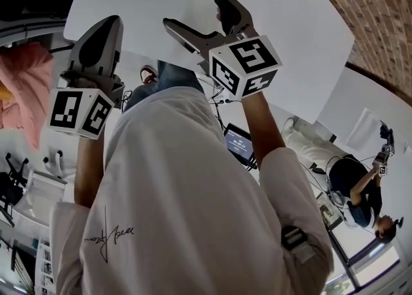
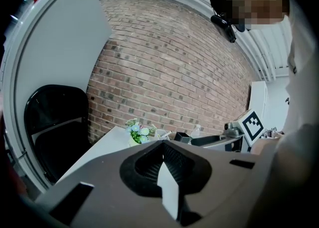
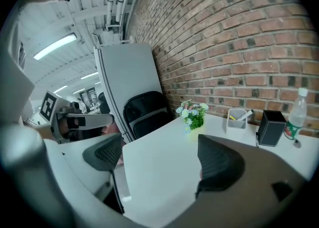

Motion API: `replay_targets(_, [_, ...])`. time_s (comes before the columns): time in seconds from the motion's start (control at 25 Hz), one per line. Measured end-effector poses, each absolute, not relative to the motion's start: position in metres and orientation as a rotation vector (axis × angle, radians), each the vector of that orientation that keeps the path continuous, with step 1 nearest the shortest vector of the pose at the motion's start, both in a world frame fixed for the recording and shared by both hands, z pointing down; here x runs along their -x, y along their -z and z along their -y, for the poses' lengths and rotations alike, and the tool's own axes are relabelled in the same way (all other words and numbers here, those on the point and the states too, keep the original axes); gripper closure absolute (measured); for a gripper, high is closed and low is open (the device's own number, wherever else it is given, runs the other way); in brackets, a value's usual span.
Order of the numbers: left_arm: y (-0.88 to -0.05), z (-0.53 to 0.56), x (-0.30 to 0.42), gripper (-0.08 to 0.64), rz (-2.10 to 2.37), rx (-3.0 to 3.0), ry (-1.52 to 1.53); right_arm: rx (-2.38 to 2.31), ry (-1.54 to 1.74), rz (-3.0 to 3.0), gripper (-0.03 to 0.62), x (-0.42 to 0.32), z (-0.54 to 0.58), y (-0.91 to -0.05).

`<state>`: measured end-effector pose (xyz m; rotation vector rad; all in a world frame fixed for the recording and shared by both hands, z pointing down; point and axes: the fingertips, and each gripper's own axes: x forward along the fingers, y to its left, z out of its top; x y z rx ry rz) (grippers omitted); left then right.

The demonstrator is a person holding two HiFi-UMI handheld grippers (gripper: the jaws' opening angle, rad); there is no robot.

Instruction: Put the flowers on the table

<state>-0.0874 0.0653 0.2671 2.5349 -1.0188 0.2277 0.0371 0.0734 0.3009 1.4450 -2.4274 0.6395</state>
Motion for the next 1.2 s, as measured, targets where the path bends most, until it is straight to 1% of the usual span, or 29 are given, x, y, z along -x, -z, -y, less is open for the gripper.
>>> replay_targets(0.2, [-0.259, -0.083, 0.086, 0.555, 0.989, -2.556, -0.225, -1.456, -0.697, 2.447, 0.095, -0.031, -0.100, -0.292])
replay_targets(0.28, [-0.254, -0.090, 0.085, 0.555, 0.975, -2.572, -0.211, -1.451, -0.680, 2.455, 0.106, -0.028, -0.109, -0.287])
replay_targets(0.4, [-0.250, -0.100, 0.086, 0.555, 0.964, -2.586, -0.196, -1.442, -0.635, 2.463, 0.140, -0.024, -0.123, -0.279])
replay_targets(0.44, [-0.249, -0.104, 0.086, 0.555, 0.961, -2.586, -0.192, -1.445, -0.622, 2.462, 0.164, -0.024, -0.128, -0.277])
replay_targets(0.48, [-0.248, -0.108, 0.086, 0.555, 0.959, -2.587, -0.189, -1.454, -0.612, 2.461, 0.206, -0.025, -0.133, -0.275])
replay_targets(0.52, [-0.247, -0.112, 0.087, 0.555, 0.956, -2.588, -0.186, -1.467, -0.608, 2.462, 0.273, -0.026, -0.137, -0.272])
replay_targets(0.56, [-0.246, -0.116, 0.087, 0.555, 0.955, -2.590, -0.184, -1.479, -0.608, 2.465, 0.321, -0.028, -0.141, -0.270])
replay_targets(0.6, [-0.245, -0.120, 0.087, 0.555, 0.954, -2.593, -0.182, -1.488, -0.610, 2.469, 0.341, -0.029, -0.145, -0.268])
replay_targets(0.8, [-0.240, -0.136, 0.097, 0.555, 0.957, -2.604, -0.161, -1.502, -0.545, 2.452, 0.395, -0.022, -0.164, -0.262])
replay_targets(0.92, [-0.235, -0.144, 0.112, 0.555, 0.950, -2.623, -0.156, -1.526, -0.528, 2.438, 0.484, -0.009, -0.173, -0.256])
replay_targets(1.04, [-0.232, -0.150, 0.111, 0.555, 0.942, -2.642, -0.168, -1.551, -0.519, 2.409, 0.520, -0.016, -0.181, -0.257])
replay_targets(1.2, [-0.227, -0.154, 0.114, 0.555, 0.954, -2.648, -0.161, -1.577, -0.499, 2.387, 0.550, -0.021, -0.189, -0.255])
